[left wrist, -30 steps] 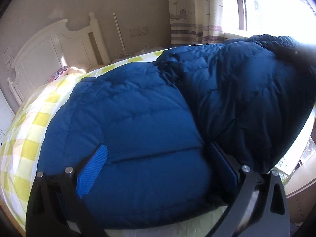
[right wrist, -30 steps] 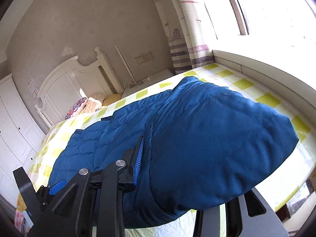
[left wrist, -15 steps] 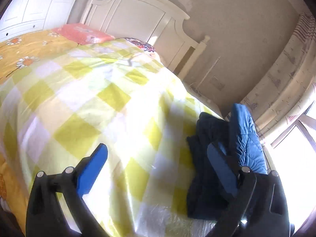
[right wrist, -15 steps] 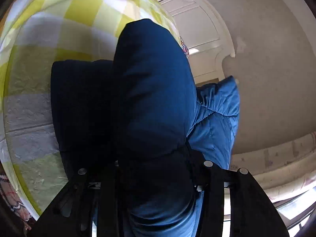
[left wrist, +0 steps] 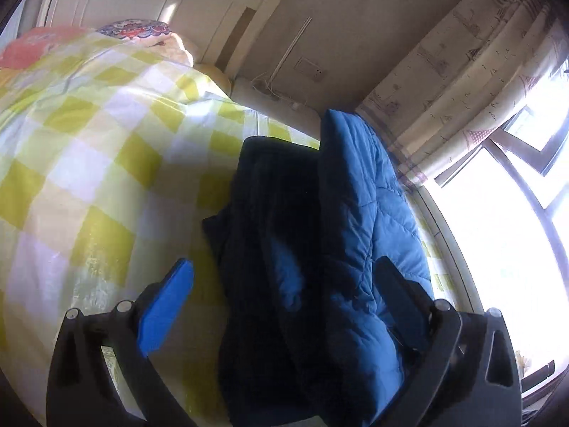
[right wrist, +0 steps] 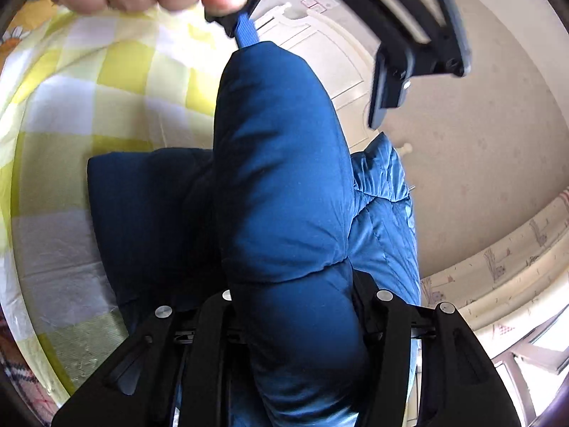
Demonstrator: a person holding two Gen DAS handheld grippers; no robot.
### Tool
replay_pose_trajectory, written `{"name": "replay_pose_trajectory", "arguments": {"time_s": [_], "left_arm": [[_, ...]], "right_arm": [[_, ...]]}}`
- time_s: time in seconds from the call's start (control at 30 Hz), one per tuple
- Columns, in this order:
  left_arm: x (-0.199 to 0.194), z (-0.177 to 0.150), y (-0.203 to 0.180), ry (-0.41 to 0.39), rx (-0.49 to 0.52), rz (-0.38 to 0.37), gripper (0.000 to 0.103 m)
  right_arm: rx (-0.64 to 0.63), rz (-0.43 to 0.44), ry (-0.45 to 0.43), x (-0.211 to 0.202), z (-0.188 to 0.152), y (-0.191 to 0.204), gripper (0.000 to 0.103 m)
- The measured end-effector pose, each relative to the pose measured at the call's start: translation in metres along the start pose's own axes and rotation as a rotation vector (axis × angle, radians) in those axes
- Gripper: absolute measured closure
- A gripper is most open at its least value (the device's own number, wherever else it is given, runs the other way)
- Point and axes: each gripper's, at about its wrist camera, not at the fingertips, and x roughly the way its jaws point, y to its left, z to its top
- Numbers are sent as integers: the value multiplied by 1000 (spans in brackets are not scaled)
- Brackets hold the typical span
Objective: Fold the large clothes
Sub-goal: 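Lift the folded jacket with the right tool while the left tool grips its other end, then lower the blue jacket bundle onto the bed with both tools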
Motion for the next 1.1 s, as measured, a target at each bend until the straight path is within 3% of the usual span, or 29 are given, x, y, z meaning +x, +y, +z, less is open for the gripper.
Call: {"name": "replay_pose_trajectory", "arguments": {"time_s": [0.07,0.23,0.37,0.4,0.43,0.47,0.5,0.53,0.57,0.67,0.77,0.93,1.1], "left_arm": [[23,7,14,96,-83,-190,3],[64,26,-1,208,-56,-309,3],[86,46,-30,240,35,-252,3],[88,51,-37,233,79,-200,15],[90,53,-42,232,119,-147,35],[93,56,-43,257,124,-158,70],[92,58,-42,260,110,-166,78],[89,59,-45,247,128,-157,81],[84,58,-48,230,157,-139,83],[71,54,-49,196,183,-119,86],[66,49,-52,172,204,-100,86],[60,48,-58,155,190,-108,88],[4,40,-97,2,289,-180,92]], "right_arm": [[35,-7,-22,-3,-2,-5,53],[59,2,-58,-9,-12,-13,54],[12,-15,-73,-14,-16,-9,53],[-10,-27,-78,-16,-18,-7,51],[-27,-38,-81,-17,-22,-6,50],[-34,-39,-84,-19,-25,-7,46],[-21,-22,-88,-26,-29,-10,33],[8,-10,-96,-35,-32,-15,17],[50,-21,-109,-46,-39,-23,12],[259,-41,-109,-60,-69,-56,12],[478,-35,8,-67,-121,-75,12],[523,-65,151,-54,-159,-75,17],[593,-86,164,-48,-151,-87,20]]}}
